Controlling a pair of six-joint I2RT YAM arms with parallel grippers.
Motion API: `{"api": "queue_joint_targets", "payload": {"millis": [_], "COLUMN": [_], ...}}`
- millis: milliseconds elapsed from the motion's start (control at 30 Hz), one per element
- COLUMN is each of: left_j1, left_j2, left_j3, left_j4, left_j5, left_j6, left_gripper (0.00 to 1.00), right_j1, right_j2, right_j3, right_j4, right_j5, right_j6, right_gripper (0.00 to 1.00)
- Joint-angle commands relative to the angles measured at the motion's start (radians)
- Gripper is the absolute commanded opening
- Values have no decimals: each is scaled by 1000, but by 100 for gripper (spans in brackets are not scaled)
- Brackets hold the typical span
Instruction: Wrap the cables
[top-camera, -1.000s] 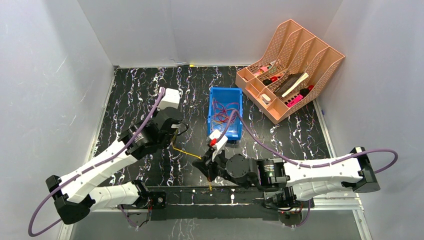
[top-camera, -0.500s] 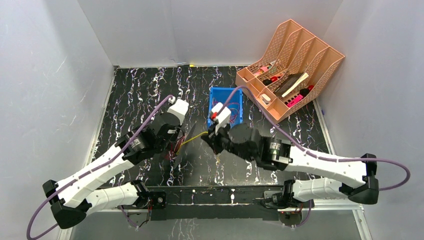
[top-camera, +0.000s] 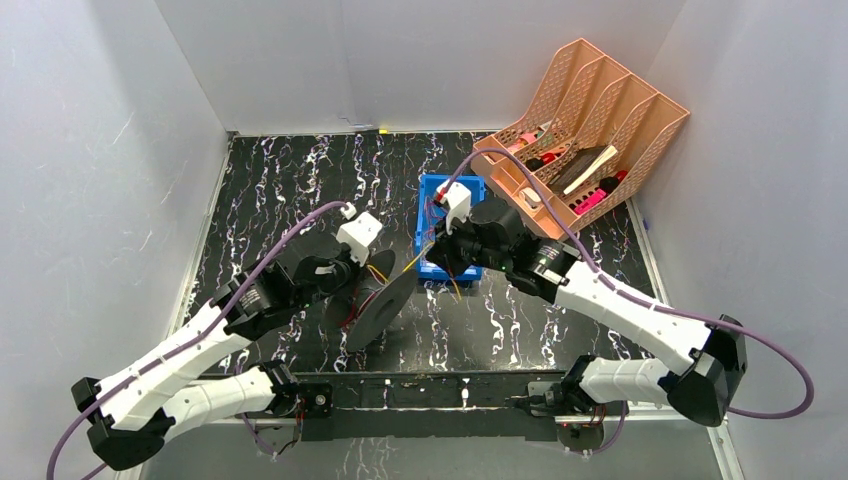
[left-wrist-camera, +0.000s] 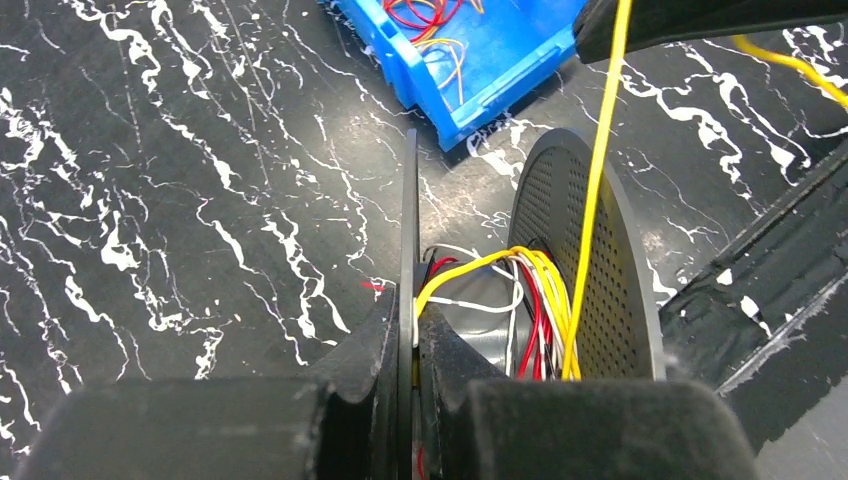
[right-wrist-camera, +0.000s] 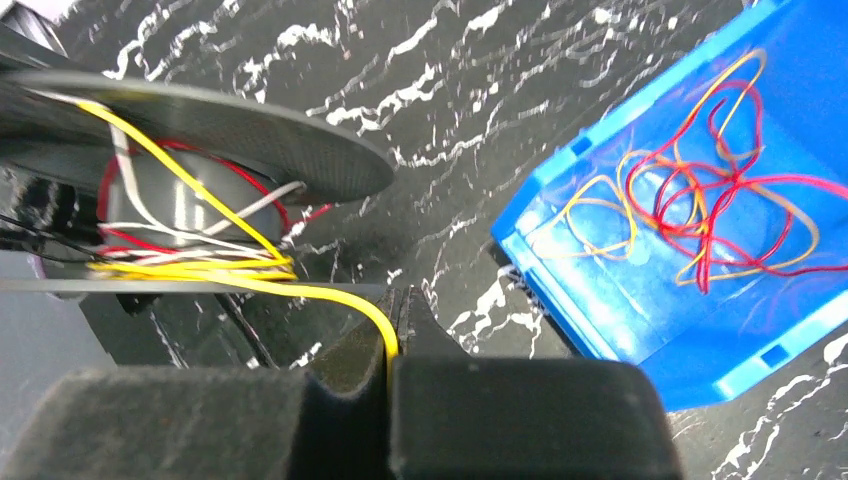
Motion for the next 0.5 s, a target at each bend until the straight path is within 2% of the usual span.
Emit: {"api": "queue_joint_targets", "payload": {"millis": [0,200,467], "left_j1": [1,2,2], "left_j2": [-35,-53,-91], "left_j3": [26,68,125], "left_j4": [-29,-29,-32], "left_j5": [117,212,307], "left_j6": [34,39,31], "left_gripper": [0,0,0], "right_j1": [-81,-122,-127], "right_j2": [-32,-11,-7], "right_j3": [-86,-190,-367], "right_j4": [81,123,295], "right_j5": [-98,-198,-325], "right_j6": [-29,-34,10], "right_gripper": [0,0,0]}}
